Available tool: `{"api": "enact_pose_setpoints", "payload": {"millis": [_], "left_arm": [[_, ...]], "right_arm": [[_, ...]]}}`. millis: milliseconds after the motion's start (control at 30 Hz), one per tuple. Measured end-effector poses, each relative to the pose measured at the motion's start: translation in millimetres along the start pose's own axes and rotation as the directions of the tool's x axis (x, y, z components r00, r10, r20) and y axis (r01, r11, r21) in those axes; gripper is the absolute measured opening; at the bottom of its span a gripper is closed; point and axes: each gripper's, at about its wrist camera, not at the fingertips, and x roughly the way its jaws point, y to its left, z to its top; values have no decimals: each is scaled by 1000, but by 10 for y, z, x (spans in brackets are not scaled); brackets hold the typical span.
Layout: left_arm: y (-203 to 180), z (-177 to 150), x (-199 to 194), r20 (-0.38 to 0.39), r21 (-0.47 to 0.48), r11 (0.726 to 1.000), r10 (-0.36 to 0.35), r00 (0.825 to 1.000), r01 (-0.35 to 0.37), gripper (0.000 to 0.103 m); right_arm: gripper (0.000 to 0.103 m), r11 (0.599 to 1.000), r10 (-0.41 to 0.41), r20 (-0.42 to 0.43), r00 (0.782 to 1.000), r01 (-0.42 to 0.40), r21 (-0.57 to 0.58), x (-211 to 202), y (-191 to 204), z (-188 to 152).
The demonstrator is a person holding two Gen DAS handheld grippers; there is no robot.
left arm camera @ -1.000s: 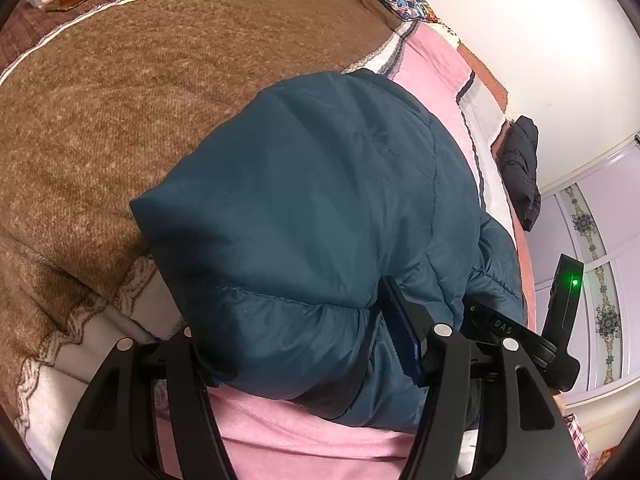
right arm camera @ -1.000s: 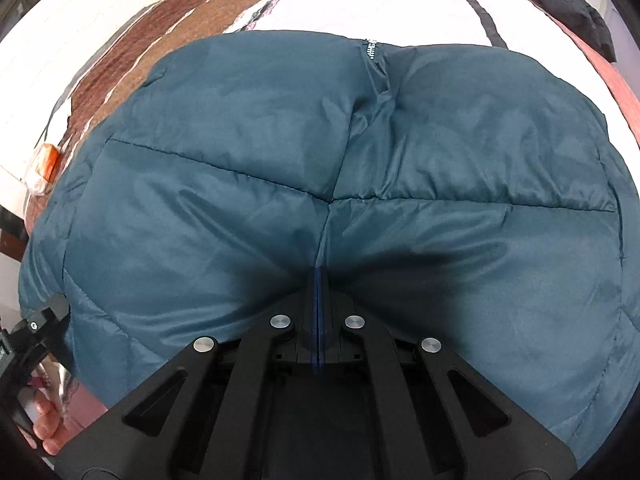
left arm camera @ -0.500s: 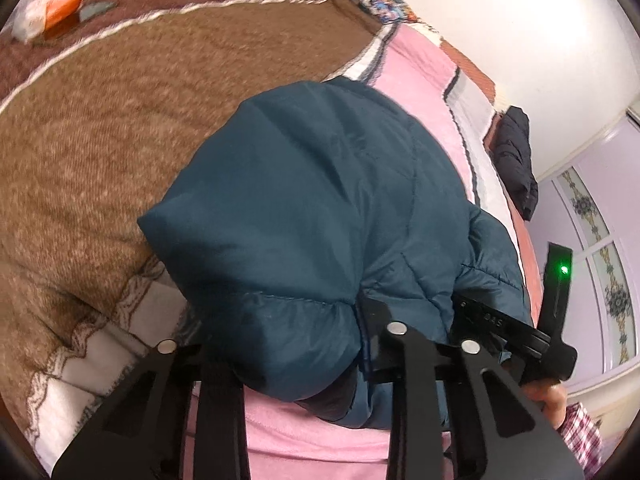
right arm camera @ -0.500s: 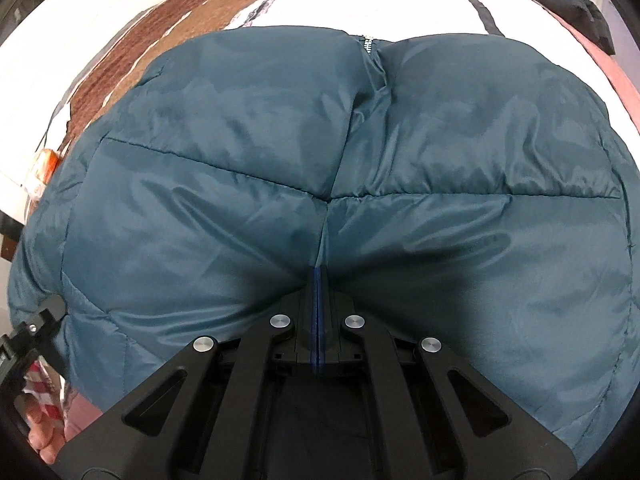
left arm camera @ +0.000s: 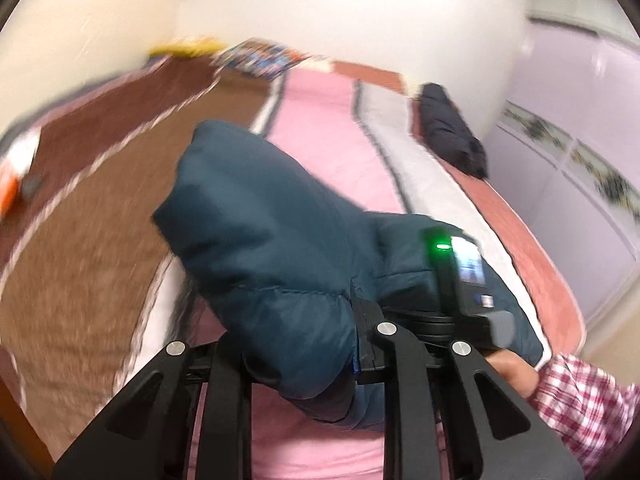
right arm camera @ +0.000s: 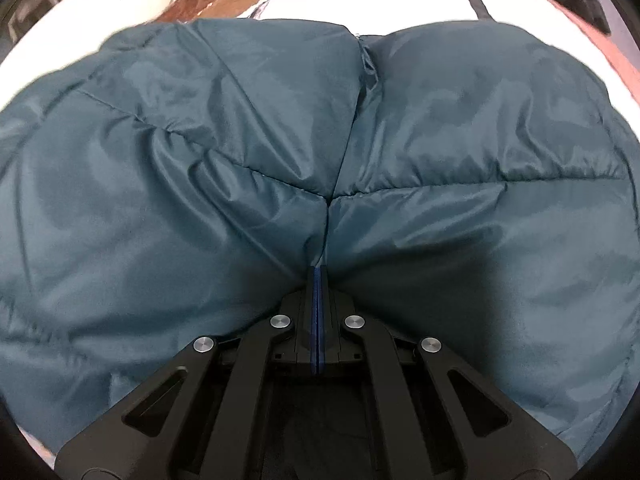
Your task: Fold large clothes
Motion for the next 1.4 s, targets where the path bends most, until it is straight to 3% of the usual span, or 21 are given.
{"api": "enact_pose_setpoints", "payload": {"millis": [133,300,600,733,833,933,1033,1133,1233,1300,1400], "left_arm": [[-244,58,-48,44,102,995,0,999,-5,22],[-242,51,-62,47,122,992,15,999,-21,22],[-330,75,-82,48,152,988,-17,999,10,22],[-414,107,-69,40,179,983,-54,998,46,22],[-532,140,-33,40,212,975,-71,997,61,22],[-635,164,-43,47,245,967,-86,995,72,22],[-777,138,-48,50,302,951,-80,996,61,22],[-903,103,-40,52,329,943,-78,996,56,22],[-1034,90,-25,44,358,931,-88,995,67,22],[-1139,64,-16,37,386,920,-91,995,70,22],[-1333,12,14,20,438,895,-102,995,83,22]], "right_arm": [[0,993,98,-20,995,-96,69,-213,-170,39],[0,986,149,111,983,-156,56,-740,-326,170],[0,993,-60,16,998,58,106,-109,-434,1116],[0,994,-89,-66,994,93,56,267,-351,1217],[0,995,-85,-83,993,89,35,274,-329,1239],[0,997,4,-20,1000,-2,76,-79,-436,1169],[1,994,77,118,990,-85,64,-789,-612,856],[2,983,158,196,968,-174,66,-1409,-854,206],[2,955,268,123,956,-280,94,-1512,-972,-614],[2,919,372,22,928,-371,135,-1306,-991,-1097],[3,906,391,-69,918,-370,208,-932,-1050,-1429]]}}
